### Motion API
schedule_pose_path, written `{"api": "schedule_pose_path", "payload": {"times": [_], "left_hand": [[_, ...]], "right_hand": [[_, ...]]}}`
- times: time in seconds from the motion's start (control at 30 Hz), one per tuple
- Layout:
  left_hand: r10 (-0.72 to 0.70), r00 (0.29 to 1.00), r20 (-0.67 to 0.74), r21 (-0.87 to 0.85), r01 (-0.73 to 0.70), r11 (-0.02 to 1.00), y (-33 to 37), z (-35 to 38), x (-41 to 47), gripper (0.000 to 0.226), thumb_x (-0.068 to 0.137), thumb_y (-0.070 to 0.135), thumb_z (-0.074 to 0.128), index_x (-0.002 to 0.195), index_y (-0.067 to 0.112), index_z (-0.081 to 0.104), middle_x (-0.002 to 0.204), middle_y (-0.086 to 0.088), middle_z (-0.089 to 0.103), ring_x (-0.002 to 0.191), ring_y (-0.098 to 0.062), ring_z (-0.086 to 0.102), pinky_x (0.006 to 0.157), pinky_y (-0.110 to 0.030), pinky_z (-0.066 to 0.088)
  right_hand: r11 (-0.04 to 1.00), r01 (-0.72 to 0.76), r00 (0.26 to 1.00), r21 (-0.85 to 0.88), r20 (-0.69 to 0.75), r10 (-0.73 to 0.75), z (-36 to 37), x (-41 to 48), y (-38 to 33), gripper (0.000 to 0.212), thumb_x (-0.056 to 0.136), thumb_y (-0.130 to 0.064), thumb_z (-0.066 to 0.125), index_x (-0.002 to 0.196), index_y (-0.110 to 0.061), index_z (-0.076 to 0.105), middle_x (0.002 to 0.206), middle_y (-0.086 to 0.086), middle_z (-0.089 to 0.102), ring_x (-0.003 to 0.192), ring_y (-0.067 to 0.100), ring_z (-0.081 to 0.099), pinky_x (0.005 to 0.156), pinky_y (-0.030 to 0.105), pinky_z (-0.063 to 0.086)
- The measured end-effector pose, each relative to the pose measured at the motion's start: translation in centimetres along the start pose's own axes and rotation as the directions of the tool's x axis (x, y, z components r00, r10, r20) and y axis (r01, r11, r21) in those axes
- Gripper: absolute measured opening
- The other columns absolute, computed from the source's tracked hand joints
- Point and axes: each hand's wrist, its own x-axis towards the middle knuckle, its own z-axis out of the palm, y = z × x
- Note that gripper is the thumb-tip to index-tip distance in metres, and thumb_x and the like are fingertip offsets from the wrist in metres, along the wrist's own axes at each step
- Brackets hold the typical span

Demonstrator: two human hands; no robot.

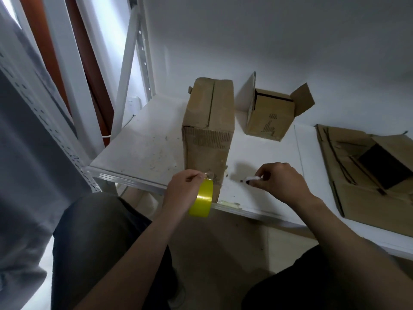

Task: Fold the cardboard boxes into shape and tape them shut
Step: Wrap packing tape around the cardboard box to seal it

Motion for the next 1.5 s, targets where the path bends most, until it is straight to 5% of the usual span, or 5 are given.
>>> {"api": "schedule_pose_path", "payload": {"times": [0.3, 0.63, 1.07, 1.3, 1.5], "left_hand": [[-0.067, 0.998, 0.004, -0.032, 0.067, 0.997, 0.4, -0.5, -0.1, 0.01, 0.095, 0.033, 0.065, 0.092, 0.037, 0.074, 0.097, 0.023, 0.057, 0.098, -0.014, 0.059, 0.088, -0.048, 0.058], [-0.122, 0.993, -0.004, -0.083, 0.121, 0.989, 2.3, -3.4, -0.9, 0.036, 0.069, 0.052, 0.061, 0.096, 0.032, 0.075, 0.107, -0.001, 0.067, 0.099, -0.032, 0.067, 0.084, -0.057, 0.059], [-0.126, 0.992, 0.014, -0.077, 0.127, 0.989, 2.2, -4.9, -0.3, 0.013, 0.092, 0.049, 0.06, 0.087, 0.038, 0.065, 0.111, -0.002, 0.064, 0.104, -0.033, 0.065, 0.089, -0.055, 0.057], [-0.149, 0.987, 0.054, -0.112, 0.154, 0.982, 2.4, -4.6, -0.5, 0.018, 0.093, 0.046, 0.063, 0.102, 0.032, 0.069, 0.117, -0.007, 0.064, 0.104, -0.034, 0.066, 0.088, -0.057, 0.057], [-0.143, 0.987, 0.071, -0.113, 0.151, 0.982, 3.6, -5.1, -1.9, 0.027, 0.073, 0.05, 0.059, 0.091, 0.035, 0.072, 0.117, -0.01, 0.065, 0.104, -0.038, 0.066, 0.091, -0.058, 0.055]], "right_hand": [[0.931, -0.328, 0.94, 0.161, 0.156, 0.304, 2.9, 1.4, 4.0, 0.029, 0.095, -0.035, 0.067, 0.12, -0.023, 0.071, 0.106, -0.001, 0.074, 0.087, 0.023, 0.072, 0.074, 0.034, 0.058], [0.897, 0.4, 0.801, 0.188, -0.547, -0.242, -4.2, 3.9, -7.6, 0.038, 0.103, -0.042, 0.051, 0.133, -0.024, 0.065, 0.139, -0.007, 0.062, 0.124, 0.015, 0.048, 0.103, 0.019, 0.032], [0.783, 0.553, 0.533, -0.284, -0.602, -0.595, 1.0, 7.2, -9.9, 0.044, 0.091, -0.047, 0.071, 0.128, -0.024, 0.07, 0.13, -0.007, 0.068, 0.126, 0.034, 0.053, 0.107, 0.052, 0.04], [0.825, 0.402, 0.662, -0.398, -0.496, -0.562, 4.2, 5.6, -9.2, 0.108, 0.064, -0.05, 0.088, 0.152, -0.014, 0.038, 0.152, 0.011, 0.045, 0.137, 0.042, 0.034, 0.117, 0.062, 0.025], [0.833, 0.418, 0.661, -0.362, -0.508, -0.552, 3.0, 4.5, -10.0, 0.081, 0.088, -0.055, 0.069, 0.153, -0.014, 0.042, 0.155, 0.01, 0.044, 0.141, 0.043, 0.036, 0.117, 0.062, 0.024]]}}
